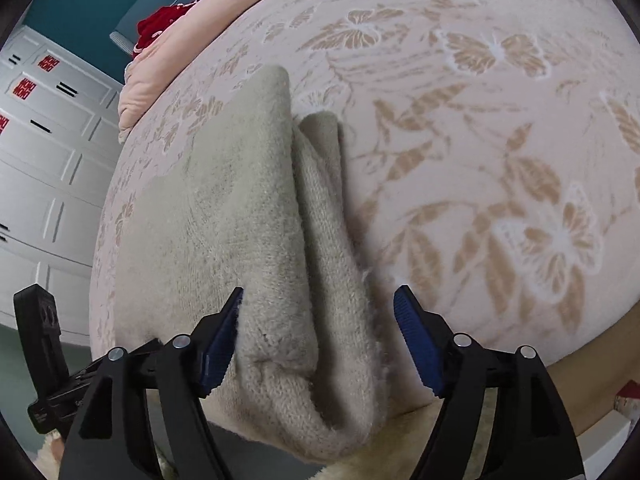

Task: Fold small clothes

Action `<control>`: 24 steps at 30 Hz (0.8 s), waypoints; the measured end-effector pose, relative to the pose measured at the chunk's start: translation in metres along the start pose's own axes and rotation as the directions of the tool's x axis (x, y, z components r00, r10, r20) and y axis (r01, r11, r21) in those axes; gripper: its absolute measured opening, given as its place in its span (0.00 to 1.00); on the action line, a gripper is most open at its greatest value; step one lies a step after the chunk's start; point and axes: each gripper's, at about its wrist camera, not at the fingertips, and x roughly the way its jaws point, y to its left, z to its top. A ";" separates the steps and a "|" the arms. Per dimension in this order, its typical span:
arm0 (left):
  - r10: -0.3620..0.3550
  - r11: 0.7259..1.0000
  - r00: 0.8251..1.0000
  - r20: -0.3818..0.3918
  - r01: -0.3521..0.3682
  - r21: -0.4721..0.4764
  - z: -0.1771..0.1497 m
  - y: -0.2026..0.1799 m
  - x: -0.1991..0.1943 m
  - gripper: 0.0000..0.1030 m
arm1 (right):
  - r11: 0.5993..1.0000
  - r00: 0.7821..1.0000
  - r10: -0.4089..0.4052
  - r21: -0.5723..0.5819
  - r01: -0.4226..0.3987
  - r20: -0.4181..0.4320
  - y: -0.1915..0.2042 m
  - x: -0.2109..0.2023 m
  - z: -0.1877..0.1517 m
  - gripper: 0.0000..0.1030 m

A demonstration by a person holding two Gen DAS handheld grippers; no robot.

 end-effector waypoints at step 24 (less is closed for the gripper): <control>-0.241 0.971 0.969 0.060 0.241 0.012 -0.001 0.014 0.006 0.82 | 0.977 0.975 0.210 0.033 -0.213 0.077 -0.005 0.003 -0.010 0.42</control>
